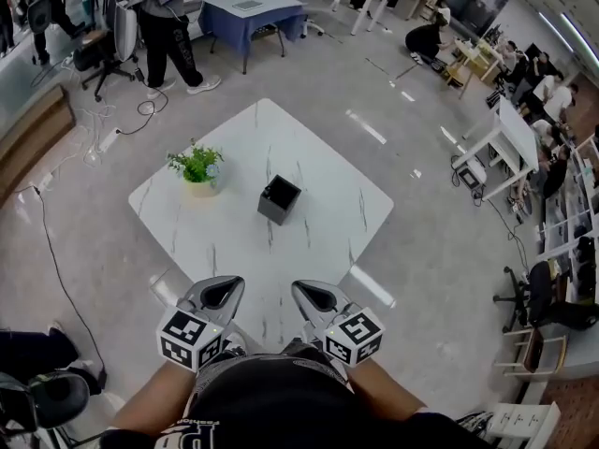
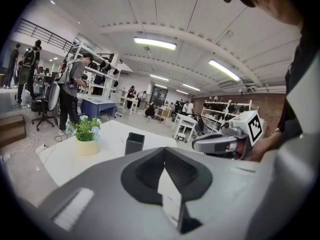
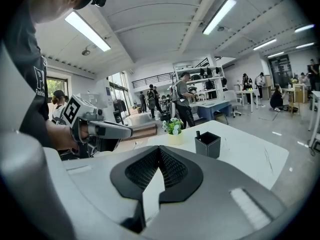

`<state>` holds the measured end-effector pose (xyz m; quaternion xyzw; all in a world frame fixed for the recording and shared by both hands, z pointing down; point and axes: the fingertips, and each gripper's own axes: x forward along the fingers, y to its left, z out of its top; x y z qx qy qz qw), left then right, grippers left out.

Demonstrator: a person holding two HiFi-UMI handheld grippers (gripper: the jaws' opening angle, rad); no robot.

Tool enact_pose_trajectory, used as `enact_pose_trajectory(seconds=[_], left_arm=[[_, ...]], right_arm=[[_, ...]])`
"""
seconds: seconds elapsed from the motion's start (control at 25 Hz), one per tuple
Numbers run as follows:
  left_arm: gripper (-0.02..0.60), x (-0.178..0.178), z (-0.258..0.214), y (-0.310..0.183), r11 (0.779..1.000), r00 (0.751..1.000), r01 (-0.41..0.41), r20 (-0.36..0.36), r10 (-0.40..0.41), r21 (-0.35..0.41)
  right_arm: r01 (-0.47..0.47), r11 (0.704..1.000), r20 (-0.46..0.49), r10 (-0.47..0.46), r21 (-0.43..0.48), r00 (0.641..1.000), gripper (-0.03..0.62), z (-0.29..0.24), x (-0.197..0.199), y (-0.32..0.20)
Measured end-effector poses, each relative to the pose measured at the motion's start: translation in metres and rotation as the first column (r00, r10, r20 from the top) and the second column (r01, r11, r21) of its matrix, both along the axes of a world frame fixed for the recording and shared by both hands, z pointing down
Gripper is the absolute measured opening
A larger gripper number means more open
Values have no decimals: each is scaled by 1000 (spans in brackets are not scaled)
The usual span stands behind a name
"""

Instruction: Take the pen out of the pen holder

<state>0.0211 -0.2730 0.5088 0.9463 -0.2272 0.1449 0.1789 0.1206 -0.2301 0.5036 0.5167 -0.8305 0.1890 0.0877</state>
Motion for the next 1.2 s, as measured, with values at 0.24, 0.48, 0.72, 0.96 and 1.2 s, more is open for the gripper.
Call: enact_pose_trajectory(seconds=[0.24, 0.48, 0.72, 0.96, 1.2], left_arm=[[57, 8, -1, 0, 997, 997, 72, 11, -72, 9], [57, 15, -8, 4, 993, 993, 114, 28, -114, 16], [57, 21, -13, 7, 990, 990, 137, 36, -138, 30], [57, 24, -10, 9, 990, 989, 140, 42, -141, 26], [57, 28, -14, 9, 991, 990, 133, 39, -134, 26]], right_arm=[[78, 997, 4, -78, 8, 997, 0, -1, 11, -6], [126, 992, 14, -127, 20, 992, 0, -7, 18, -9], [147, 989, 23, -148, 33, 989, 0, -9, 24, -9], [147, 989, 29, -148, 30, 989, 0, -7, 27, -6], [131, 991, 27, -132, 39, 991, 0, -10, 30, -6]])
